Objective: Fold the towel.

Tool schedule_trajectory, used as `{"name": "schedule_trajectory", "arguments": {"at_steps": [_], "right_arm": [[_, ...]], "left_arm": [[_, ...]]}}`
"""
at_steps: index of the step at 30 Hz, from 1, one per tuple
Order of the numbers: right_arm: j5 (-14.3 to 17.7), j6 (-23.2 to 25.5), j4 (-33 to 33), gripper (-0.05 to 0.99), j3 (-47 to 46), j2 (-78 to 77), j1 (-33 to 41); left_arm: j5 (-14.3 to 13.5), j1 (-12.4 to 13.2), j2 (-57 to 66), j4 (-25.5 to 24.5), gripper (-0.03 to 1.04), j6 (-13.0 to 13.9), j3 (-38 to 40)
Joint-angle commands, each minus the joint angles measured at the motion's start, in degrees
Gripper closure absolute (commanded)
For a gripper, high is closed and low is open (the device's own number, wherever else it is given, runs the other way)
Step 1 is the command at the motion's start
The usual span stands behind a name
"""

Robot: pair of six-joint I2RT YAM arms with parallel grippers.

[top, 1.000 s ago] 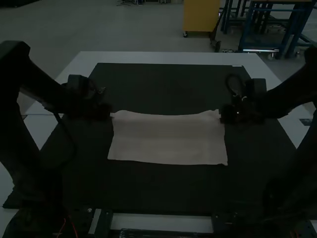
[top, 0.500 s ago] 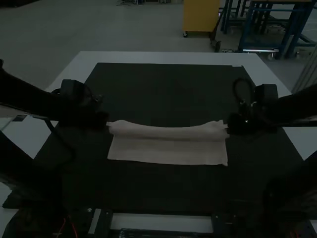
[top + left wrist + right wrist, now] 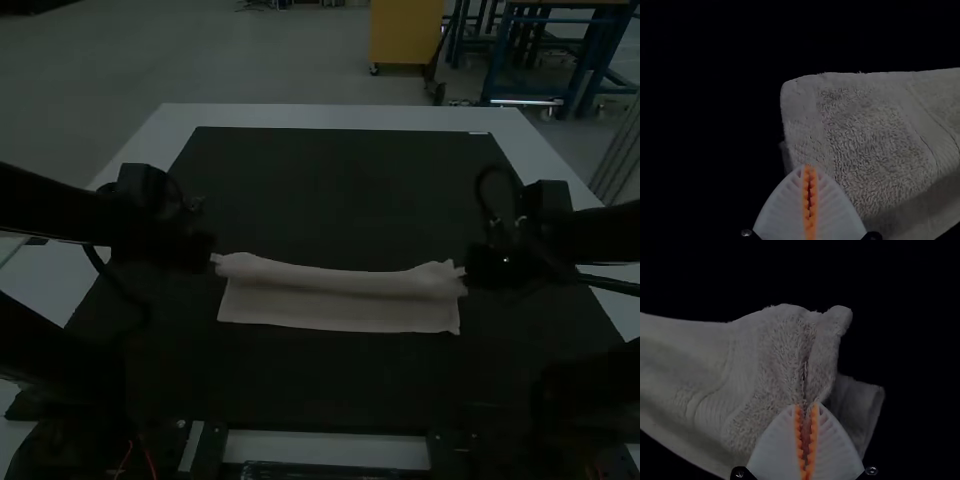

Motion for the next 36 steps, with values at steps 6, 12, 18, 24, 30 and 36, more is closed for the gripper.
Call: {"name": "schedule_trajectory", "arguments": {"at_steps": [6, 12, 18, 24, 30, 36], "right_arm": [[-0.01, -0.70, -3.59, 0.96, 0.77, -1.74, -1.50], [0.42, -0.79, -4.64, 0.96, -1.17, 0.28, -1.50], [1.57, -0.79, -5.43, 0.96, -0.64, 3.27, -1.41], [3.94, -1.76, -7.54, 0.95, -0.46, 4.41, -0.89], [6.84, -2.02, -7.19, 0.42, -0.03, 4.76, -1.33], [6.75, -1.76, -7.37, 0.14, 1.73, 4.14, -1.24]], "left_arm": [[-3.20, -0.31, -0.97, -2.14, 0.99, 5.68, 0.36], [-5.31, -0.31, 2.28, -4.24, 0.99, 9.55, 1.06], [-7.33, -0.31, 5.09, -5.83, 0.99, 12.54, 1.50], [-8.91, -1.54, 6.94, -7.15, 0.99, 15.44, 2.03], [-9.09, -4.27, 8.08, -6.53, 0.50, 15.26, 1.94], [-8.74, -3.39, 7.90, -6.09, 0.03, 14.47, 2.73]]}}
